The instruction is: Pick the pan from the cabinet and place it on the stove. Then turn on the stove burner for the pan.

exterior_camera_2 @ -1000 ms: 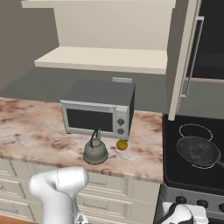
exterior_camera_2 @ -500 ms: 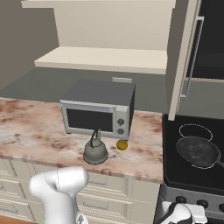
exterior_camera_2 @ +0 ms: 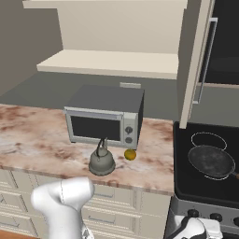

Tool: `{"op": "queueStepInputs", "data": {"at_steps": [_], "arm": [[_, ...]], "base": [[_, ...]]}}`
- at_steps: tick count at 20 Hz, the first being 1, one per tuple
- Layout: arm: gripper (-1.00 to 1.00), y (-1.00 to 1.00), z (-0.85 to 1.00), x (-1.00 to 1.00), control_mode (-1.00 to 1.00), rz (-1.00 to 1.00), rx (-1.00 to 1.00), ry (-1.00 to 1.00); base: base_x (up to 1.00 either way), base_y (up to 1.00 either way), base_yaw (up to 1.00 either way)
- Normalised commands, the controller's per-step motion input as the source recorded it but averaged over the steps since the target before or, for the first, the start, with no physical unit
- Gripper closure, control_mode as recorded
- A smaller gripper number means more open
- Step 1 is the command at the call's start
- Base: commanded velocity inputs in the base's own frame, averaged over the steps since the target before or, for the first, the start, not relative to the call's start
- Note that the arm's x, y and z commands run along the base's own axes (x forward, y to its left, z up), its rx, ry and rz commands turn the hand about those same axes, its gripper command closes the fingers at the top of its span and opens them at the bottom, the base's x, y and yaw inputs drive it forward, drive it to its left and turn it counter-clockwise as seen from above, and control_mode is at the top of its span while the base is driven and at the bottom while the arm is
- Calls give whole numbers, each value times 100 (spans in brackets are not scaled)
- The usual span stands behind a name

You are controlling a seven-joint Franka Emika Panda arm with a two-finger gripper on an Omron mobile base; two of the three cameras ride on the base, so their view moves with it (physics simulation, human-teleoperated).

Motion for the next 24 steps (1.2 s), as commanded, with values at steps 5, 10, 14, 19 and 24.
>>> {"op": "queueStepInputs", "data": {"at_steps": [5, 10, 14, 19, 24], "arm": [[100, 0, -4, 6, -100, 0, 0, 0], [100, 0, 0, 0, -100, 0, -20, -5], [100, 0, 0, -1, -100, 0, -35, -4], [100, 0, 0, 0, -100, 0, -35, -1], [100, 3, 0, -4, -100, 0, -36, 0]], "base": [[0, 0, 0], [0, 0, 0], [0, 0, 0], [0, 0, 0], [0, 0, 0]]}}
